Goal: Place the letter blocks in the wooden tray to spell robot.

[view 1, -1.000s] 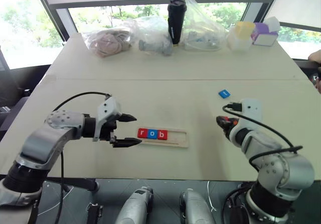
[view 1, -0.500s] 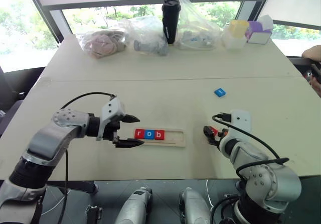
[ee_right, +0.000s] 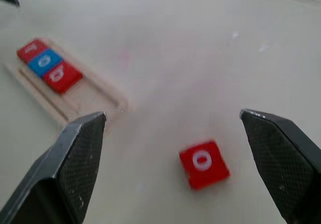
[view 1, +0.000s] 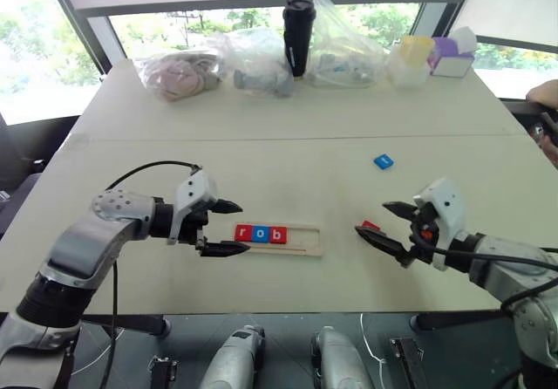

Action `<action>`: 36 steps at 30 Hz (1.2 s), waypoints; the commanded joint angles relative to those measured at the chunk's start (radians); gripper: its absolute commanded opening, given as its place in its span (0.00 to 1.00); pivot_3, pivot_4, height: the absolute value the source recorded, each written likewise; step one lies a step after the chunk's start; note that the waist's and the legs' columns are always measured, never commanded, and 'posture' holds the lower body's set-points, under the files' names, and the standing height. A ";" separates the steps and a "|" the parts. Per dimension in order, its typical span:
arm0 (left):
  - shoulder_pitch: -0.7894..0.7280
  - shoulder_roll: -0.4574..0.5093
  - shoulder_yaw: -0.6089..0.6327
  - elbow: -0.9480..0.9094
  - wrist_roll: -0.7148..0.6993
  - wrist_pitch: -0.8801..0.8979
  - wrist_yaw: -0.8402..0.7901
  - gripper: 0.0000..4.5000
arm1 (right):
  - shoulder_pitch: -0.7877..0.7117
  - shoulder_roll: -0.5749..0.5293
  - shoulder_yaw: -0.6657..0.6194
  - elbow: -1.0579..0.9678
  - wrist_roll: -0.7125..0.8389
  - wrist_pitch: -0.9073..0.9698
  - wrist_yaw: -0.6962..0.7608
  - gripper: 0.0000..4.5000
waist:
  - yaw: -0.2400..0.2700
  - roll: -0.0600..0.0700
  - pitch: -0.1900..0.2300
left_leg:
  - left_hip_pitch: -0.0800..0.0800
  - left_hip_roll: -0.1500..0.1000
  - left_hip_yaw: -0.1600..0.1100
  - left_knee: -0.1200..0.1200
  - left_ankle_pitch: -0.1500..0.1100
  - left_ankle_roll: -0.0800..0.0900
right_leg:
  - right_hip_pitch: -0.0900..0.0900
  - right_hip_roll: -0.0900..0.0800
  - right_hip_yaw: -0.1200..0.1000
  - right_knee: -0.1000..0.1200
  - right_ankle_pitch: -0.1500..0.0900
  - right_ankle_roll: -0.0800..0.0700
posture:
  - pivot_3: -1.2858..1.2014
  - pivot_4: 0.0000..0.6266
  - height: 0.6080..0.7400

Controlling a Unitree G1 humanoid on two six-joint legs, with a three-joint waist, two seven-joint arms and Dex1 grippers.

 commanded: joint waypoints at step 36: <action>0.036 0.072 0.019 -0.079 0.020 -0.006 -0.001 1.00 | -0.215 -0.107 0.354 0.265 -0.174 -0.368 0.100 0.26 | 0.002 0.000 0.000 | 0.000 0.000 -0.001 0.000 0.000 0.000 | -0.001 0.000 0.001 0.001 -0.001 -0.003 | 0.52 0.24 1.00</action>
